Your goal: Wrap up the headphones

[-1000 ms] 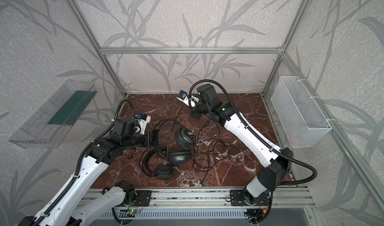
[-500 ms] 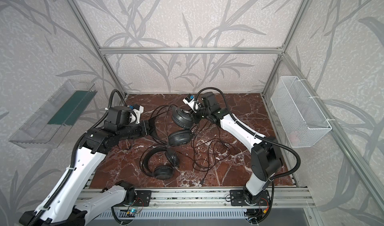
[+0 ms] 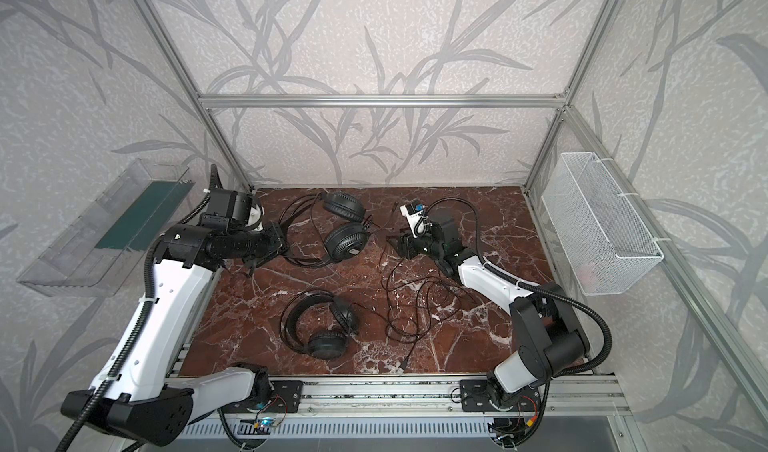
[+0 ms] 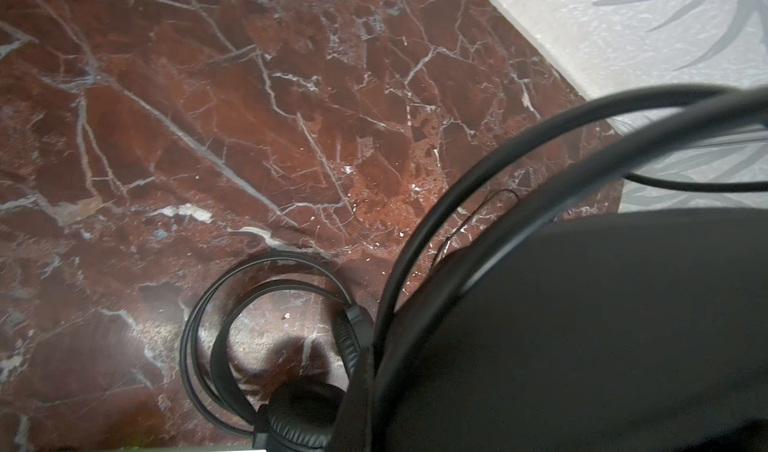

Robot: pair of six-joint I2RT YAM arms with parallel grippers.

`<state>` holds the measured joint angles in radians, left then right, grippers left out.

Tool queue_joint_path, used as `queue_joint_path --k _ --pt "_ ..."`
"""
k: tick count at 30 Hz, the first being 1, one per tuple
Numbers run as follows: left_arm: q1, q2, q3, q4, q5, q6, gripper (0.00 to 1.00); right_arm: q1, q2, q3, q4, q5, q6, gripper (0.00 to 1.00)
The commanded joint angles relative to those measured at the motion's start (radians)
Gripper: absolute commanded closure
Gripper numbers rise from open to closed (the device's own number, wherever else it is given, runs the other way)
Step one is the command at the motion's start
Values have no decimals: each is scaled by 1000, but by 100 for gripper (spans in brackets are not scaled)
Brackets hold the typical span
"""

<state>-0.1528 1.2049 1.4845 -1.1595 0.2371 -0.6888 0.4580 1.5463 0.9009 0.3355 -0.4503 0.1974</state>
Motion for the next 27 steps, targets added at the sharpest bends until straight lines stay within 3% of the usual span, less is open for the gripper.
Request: queue_joint_path --k 1,6,10,15,19,27 --pt "14 10 40 -6 49 -40 100 3 5 -59 158 33 74 37" --pt "23 37 32 -17 78 -84 100 45 -1 -95 155 21 67 37" --pt "27 35 40 -17 70 -98 100 159 0 -146 137 162 -13 36" --pt "36 35 48 -15 69 -119 100 182 23 -237 276 225 122 37" --pt "38 42 47 -8 84 -131 100 233 89 -249 271 297 96 37" --pt "38 49 48 -14 82 -152 100 249 189 -232 282 285 77 37"
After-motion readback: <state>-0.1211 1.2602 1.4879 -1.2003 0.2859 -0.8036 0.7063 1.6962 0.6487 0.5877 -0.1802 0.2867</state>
